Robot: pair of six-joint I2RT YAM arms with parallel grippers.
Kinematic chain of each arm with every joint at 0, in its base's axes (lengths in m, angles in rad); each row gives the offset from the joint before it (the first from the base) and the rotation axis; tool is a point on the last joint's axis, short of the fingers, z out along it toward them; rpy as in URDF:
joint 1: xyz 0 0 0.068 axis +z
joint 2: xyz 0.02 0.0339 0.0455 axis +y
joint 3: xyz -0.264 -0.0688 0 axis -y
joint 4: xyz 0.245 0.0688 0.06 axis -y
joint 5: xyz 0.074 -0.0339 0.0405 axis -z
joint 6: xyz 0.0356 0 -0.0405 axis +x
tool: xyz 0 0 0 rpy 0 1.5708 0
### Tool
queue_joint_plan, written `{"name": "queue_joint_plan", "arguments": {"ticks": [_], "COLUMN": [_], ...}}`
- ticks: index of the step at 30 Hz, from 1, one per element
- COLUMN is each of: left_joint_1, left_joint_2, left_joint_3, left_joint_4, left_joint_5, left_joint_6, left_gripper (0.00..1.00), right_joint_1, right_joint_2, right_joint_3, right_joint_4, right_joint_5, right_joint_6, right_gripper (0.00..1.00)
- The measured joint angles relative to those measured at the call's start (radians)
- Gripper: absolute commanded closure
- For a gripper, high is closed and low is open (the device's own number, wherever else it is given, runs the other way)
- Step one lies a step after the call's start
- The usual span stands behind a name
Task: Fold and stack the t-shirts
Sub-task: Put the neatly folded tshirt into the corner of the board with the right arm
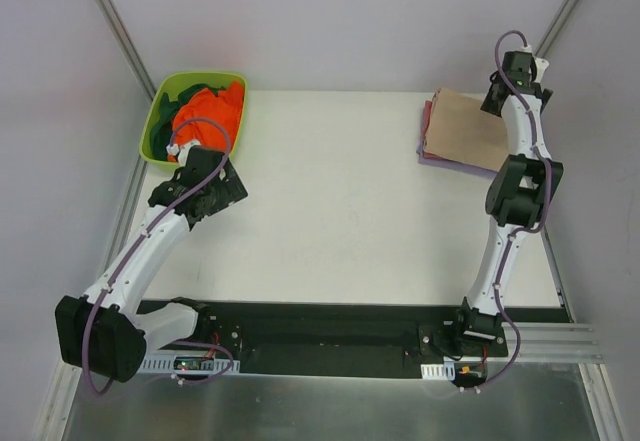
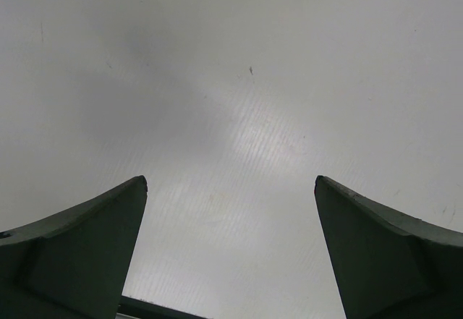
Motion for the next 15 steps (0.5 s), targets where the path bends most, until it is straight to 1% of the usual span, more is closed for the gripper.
{"name": "queue_joint_plan", "arguments": {"ticks": [4,8,12,15], "left_joint_1": [0.0,0.0,0.0,0.0], "left_joint_2": [-0.016,-0.019,-0.043,-0.084], "left_joint_3": [0.0,0.0,0.0,-0.002], "left_joint_4": [0.0,0.0,0.0,0.0], "left_joint_5": [0.009,0.036,0.06,0.076], "left_joint_6": [0.0,0.002,0.002,0.003], "left_gripper": [0.01,0.01,0.01,0.01], "right_joint_1": [-0.011,-0.013,0.005,0.056], "right_joint_2": [-0.036,-0.139,-0.333,-0.562], "right_joint_3": [-0.01,-0.112,-0.306,-0.541], "right_joint_4": [0.001,-0.008,0.009,0.054], "right_joint_5": [-0.04,-0.182,-0.317,-0.354], "right_joint_6": [-0.03,-0.07,-0.107,-0.129], "right_gripper": [0.04,0.04,0.04,0.04]}}
